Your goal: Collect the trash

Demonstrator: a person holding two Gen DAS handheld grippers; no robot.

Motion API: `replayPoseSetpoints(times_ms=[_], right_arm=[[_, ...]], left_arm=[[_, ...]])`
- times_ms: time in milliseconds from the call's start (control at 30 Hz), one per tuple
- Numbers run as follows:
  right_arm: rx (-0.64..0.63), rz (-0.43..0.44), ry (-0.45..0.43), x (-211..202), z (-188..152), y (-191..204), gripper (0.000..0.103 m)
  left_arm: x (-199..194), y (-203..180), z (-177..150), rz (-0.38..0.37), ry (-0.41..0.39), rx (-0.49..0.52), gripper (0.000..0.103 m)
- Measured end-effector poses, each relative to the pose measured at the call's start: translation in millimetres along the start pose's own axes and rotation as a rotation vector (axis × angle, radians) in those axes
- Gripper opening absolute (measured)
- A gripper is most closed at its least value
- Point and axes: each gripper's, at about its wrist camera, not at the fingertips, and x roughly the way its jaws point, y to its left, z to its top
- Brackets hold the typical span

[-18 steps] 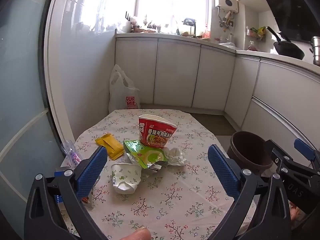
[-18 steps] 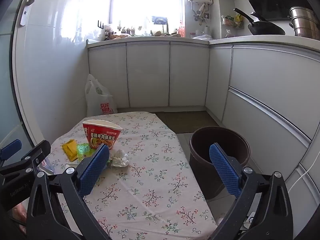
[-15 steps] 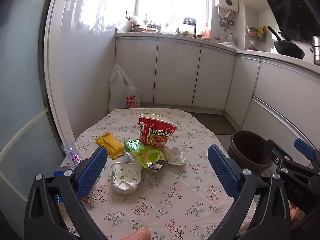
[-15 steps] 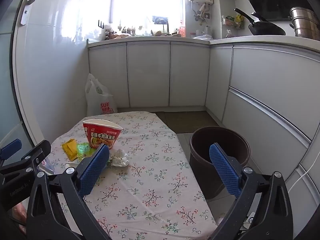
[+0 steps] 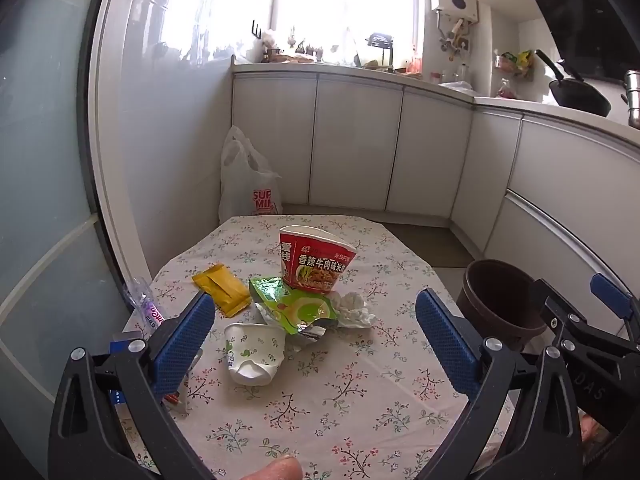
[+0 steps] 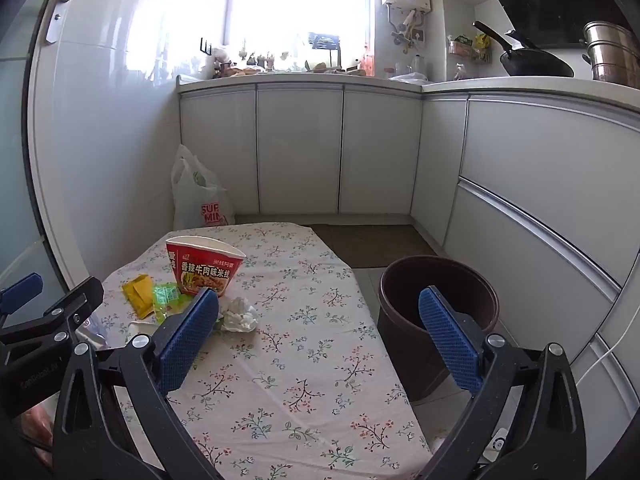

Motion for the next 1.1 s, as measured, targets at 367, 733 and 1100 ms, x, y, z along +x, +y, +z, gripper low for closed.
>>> replayPoseSetpoints(times_ms=[367,733,1100], right_arm=[[-0.004,0.001,0.002,-0.4,-0.4,2.3,0.096],[-0.007,0.004,0.008,0.8,-1.5,1.6,0.096],[-0.01,0.003,0.007,1.1,-1.6,2.3,0.096]], left_arm=[[2.9,5.3,0.0,0.002,0.018,-0.009,0.098],[0.5,1.3,0.0,0.002,0.024,-0.008,0.098],[3.6,4.3,-0.5,0.004,0.026,-0.01,0.098]])
